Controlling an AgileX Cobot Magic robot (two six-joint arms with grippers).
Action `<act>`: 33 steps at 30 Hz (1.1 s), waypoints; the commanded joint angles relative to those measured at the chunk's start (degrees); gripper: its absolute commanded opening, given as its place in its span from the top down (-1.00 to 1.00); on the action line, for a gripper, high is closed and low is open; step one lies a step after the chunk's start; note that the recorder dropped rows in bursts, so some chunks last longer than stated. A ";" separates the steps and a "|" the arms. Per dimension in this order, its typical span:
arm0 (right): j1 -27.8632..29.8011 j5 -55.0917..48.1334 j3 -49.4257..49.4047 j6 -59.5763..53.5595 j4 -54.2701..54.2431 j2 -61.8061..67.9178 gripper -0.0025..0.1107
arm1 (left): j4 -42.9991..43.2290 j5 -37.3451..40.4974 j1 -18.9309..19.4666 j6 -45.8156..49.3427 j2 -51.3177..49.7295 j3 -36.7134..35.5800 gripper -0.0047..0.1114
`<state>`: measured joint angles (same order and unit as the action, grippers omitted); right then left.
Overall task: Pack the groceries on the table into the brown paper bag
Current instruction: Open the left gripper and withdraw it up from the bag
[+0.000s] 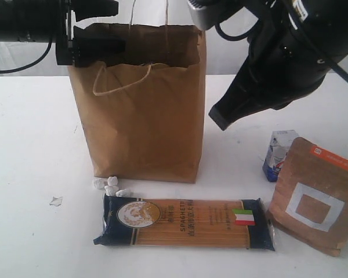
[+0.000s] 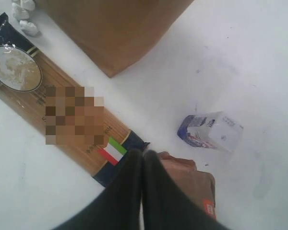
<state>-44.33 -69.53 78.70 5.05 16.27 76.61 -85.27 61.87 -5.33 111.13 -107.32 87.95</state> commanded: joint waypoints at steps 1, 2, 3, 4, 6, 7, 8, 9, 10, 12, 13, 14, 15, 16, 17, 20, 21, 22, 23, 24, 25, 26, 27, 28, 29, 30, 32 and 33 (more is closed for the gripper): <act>0.43 0.93 -0.12 0.35 -0.18 -0.43 0.96 | -0.80 0.80 -0.08 0.09 0.47 0.36 -0.89; 0.43 0.93 -0.12 0.35 -0.18 -0.43 0.96 | -0.80 0.92 -0.08 0.09 0.47 0.36 -0.89; 0.43 1.05 -0.12 0.35 -0.18 -0.43 0.96 | -0.80 0.81 0.03 0.09 0.60 0.36 -0.89; 0.43 1.05 -0.12 0.35 -0.08 -0.43 0.96 | -0.93 0.81 0.13 0.09 0.86 0.46 -0.89; 0.43 1.05 -0.12 0.35 -0.08 -0.43 0.96 | -1.28 0.81 0.13 0.09 1.38 0.40 -0.89; 0.43 1.05 -0.12 0.35 -0.08 -0.43 0.96 | -1.28 0.81 0.13 0.09 1.67 0.40 -0.89; 0.43 1.05 -0.12 0.57 -0.06 -0.43 0.96 | -1.41 0.81 0.13 0.09 2.08 0.40 -0.89; 0.43 1.05 -0.12 1.30 -0.06 -0.43 0.96 | -1.41 0.81 0.13 0.09 2.59 0.40 -0.89; 0.43 1.17 -0.12 1.94 -0.06 -0.43 0.96 | -1.41 0.70 0.24 0.09 3.13 0.40 -0.89; 0.43 2.02 -0.12 3.01 -0.06 -0.53 0.96 | -1.29 0.91 0.61 0.09 4.52 0.40 -0.89; 0.43 2.42 -0.12 3.10 -0.06 -0.53 0.96 | -1.02 0.75 0.73 0.09 5.17 0.40 -0.89; 0.43 2.90 -0.12 3.10 -0.06 -0.53 0.96 | -0.58 0.92 1.25 -0.03 5.88 0.40 -0.89; 0.43 3.14 -0.12 3.10 -0.06 -0.53 0.96 | 0.16 1.09 1.34 -0.36 6.65 0.40 -0.89; 0.43 3.40 -0.12 3.10 -0.06 -0.53 0.96 | 1.01 1.09 1.60 -1.11 7.27 0.40 -0.89; 0.43 3.52 -0.12 3.10 -0.06 -0.53 0.96 | 2.67 1.09 1.93 -2.75 8.14 0.40 -0.89; 0.43 3.64 -0.12 2.29 -0.06 -0.53 0.96 | 10.02 1.35 2.65 -6.66 10.86 0.40 -0.89; 0.43 3.97 -0.12 1.49 -0.06 -0.53 0.96 | 12.88 1.48 2.80 -6.66 11.68 0.40 -0.89; 0.43 4.12 -0.12 0.12 -0.06 -0.53 0.96 | 16.03 1.76 2.84 -6.66 12.66 0.40 -0.89; 0.57 4.60 -0.12 -1.10 -0.06 -0.53 0.96 | 18.12 1.76 2.94 -7.25 13.39 0.40 -0.89; 1.04 4.88 -0.12 -2.53 -0.25 -0.53 0.96 | 20.57 1.60 2.94 -9.72 14.29 0.40 -0.89; 1.81 5.12 -0.12 -3.85 -0.25 -0.53 0.96 | 22.07 1.06 2.94 -12.93 15.21 0.40 -0.89; 2.71 5.17 -0.12 -4.56 -0.25 -0.53 0.96 | 22.55 0.32 2.94 -15.66 15.94 0.40 -0.89; 4.23 5.45 -0.12 -5.05 -0.25 -0.53 0.96 | 22.84 -1.00 2.94 -18.93 16.86 0.40 -0.89; 6.09 5.58 -0.12 -5.05 -0.25 -0.53 0.96 | 23.50 -2.30 2.94 -21.71 17.78 0.40 -0.89; 7.73 5.58 -0.12 -5.36 -0.25 -0.53 0.96 | 24.38 -3.21 2.94 -23.09 18.53 0.40 -0.89; 9.98 5.58 -0.12 -6.11 -0.41 -0.53 0.96 | 25.60 -4.32 2.94 -24.51 19.51 0.40 -0.89; 14.74 5.58 -0.12 -9.04 -1.91 -0.53 0.96 | 28.36 -6.28 2.94 -29.06 21.41 0.40 -0.89; 17.06 5.45 -0.12 -11.29 -3.18 -0.53 0.96 | 30.31 -7.49 2.94 -32.18 22.30 0.40 -0.89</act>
<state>-32.89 -64.18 78.70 -1.63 15.02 76.61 -57.98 56.33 -2.57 86.08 -87.61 87.95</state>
